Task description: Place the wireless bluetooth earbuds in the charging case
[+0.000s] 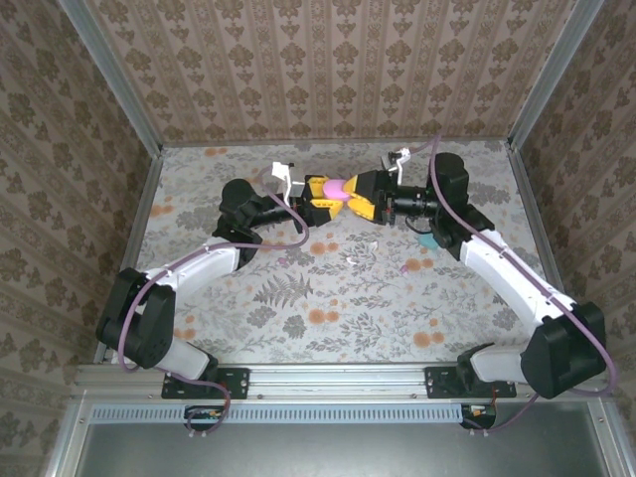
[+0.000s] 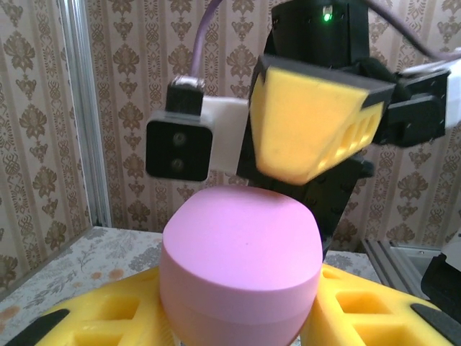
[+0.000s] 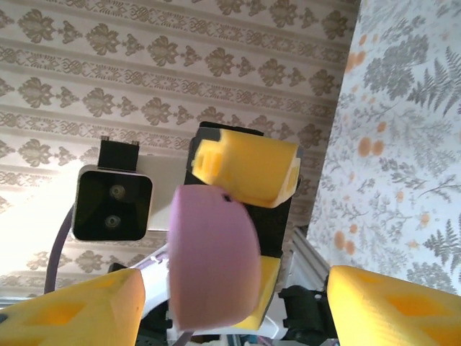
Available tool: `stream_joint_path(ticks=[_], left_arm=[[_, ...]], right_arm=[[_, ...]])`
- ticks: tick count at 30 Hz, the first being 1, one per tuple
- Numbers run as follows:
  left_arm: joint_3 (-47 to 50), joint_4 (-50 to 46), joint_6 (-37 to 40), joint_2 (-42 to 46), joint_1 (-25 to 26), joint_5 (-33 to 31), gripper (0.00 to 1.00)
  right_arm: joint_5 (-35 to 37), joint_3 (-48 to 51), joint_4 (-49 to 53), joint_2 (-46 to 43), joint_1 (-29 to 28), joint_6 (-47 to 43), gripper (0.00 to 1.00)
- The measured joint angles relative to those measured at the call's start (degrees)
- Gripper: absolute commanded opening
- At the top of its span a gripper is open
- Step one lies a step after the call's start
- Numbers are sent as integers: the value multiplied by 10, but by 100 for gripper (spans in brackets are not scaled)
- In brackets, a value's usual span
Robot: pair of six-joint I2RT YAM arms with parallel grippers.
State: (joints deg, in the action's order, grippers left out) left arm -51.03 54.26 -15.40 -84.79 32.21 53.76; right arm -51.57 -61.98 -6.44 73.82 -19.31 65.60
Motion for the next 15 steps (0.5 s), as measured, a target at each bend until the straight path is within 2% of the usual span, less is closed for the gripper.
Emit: stream_joint_path(ticks=[8,15], left_arm=[[18,2,2,-1,8,-11,42],[19,2,2,-12,15,-13,42]], right_arm=[[64,-75,231,-42,-1,-234,70],[87,-86,318,-39,-10,-319,70]])
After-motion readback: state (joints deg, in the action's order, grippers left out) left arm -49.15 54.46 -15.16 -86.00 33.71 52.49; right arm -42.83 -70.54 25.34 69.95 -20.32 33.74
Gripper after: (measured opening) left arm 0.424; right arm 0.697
